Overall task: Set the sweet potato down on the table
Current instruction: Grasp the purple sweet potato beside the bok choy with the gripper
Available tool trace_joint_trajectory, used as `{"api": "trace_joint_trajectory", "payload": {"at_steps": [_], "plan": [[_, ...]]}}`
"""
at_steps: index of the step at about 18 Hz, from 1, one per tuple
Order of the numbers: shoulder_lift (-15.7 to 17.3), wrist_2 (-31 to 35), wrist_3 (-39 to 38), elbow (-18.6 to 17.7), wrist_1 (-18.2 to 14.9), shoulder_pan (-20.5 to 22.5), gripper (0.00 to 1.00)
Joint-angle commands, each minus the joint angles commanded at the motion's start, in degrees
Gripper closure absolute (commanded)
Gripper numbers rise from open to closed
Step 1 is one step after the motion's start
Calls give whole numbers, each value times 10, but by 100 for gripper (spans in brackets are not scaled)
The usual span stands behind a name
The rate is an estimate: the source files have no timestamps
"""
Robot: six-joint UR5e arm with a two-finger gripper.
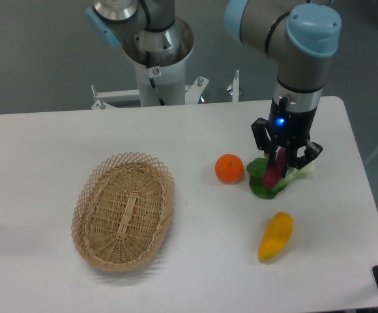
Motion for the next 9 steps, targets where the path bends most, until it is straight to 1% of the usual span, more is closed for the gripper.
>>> {"api": "trace_joint_trajectory", "payload": {"at_steps": [6, 8, 9], "plan": [[-3, 0, -5, -3, 3, 0, 67], [-5, 0, -26, -7, 7, -4, 67], [-9, 0, -41, -10, 15, -5, 67]]}}
